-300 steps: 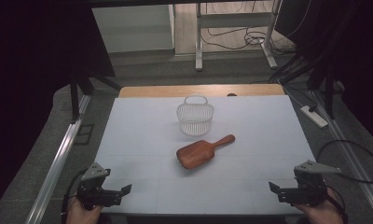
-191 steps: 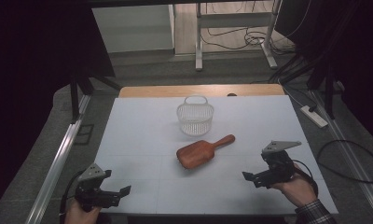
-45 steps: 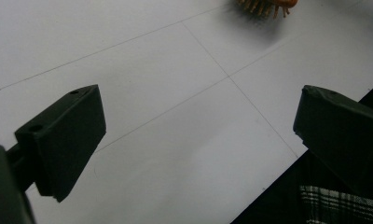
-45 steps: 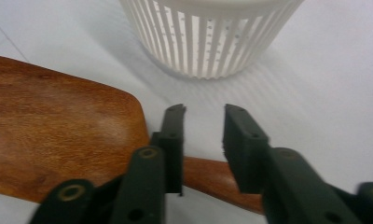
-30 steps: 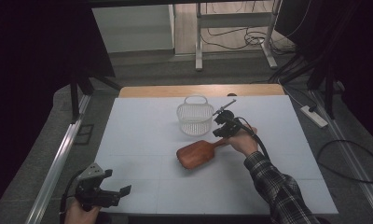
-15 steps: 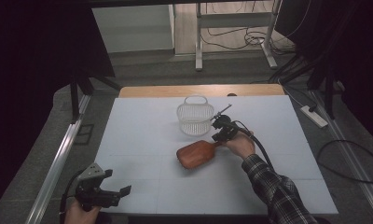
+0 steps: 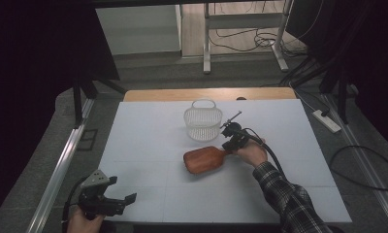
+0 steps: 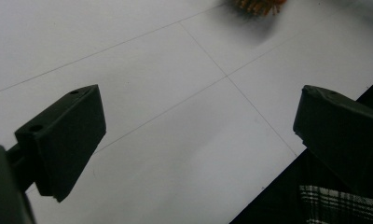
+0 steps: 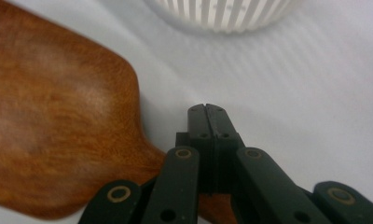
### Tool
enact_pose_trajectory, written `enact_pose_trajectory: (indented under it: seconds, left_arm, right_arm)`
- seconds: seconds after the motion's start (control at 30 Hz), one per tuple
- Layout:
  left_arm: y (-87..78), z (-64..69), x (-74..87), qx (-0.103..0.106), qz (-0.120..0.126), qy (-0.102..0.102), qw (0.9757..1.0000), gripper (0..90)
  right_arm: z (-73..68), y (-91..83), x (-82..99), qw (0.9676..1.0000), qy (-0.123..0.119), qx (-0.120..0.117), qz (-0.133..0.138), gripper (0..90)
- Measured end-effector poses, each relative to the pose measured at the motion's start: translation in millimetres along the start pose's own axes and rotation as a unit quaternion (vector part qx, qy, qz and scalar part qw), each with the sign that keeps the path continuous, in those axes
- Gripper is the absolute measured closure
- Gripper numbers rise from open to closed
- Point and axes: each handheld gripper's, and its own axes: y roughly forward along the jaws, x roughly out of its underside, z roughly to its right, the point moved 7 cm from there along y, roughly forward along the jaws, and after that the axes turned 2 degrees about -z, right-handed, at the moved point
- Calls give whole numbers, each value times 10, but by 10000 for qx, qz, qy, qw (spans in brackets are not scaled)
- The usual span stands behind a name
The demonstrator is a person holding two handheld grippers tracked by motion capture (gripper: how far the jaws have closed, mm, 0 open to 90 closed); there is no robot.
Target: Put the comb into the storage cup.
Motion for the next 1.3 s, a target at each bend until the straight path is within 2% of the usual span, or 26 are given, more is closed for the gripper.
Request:
enact_pose_trajectory:
  seconds: [0.3,0.73,1.13,1.3]
  left_arm:
    - [1,0,-2,-5,-7,11,10000,32]
    - [6,2,-6,-14,-3,8,10000,32]
    - [12,3,-11,-18,-24,24,10000,33]
    - [11,0,-11,-11,-30,24,10000,34]
  right_arm:
    - [-63,-32,146,9999,-78,2,-115,893]
    - [-245,-122,369,9996,-200,-88,-195,893]
    - [-314,-235,581,9997,-59,-231,-95,893]
    - [-348,-257,648,9995,-46,-276,-130,893]
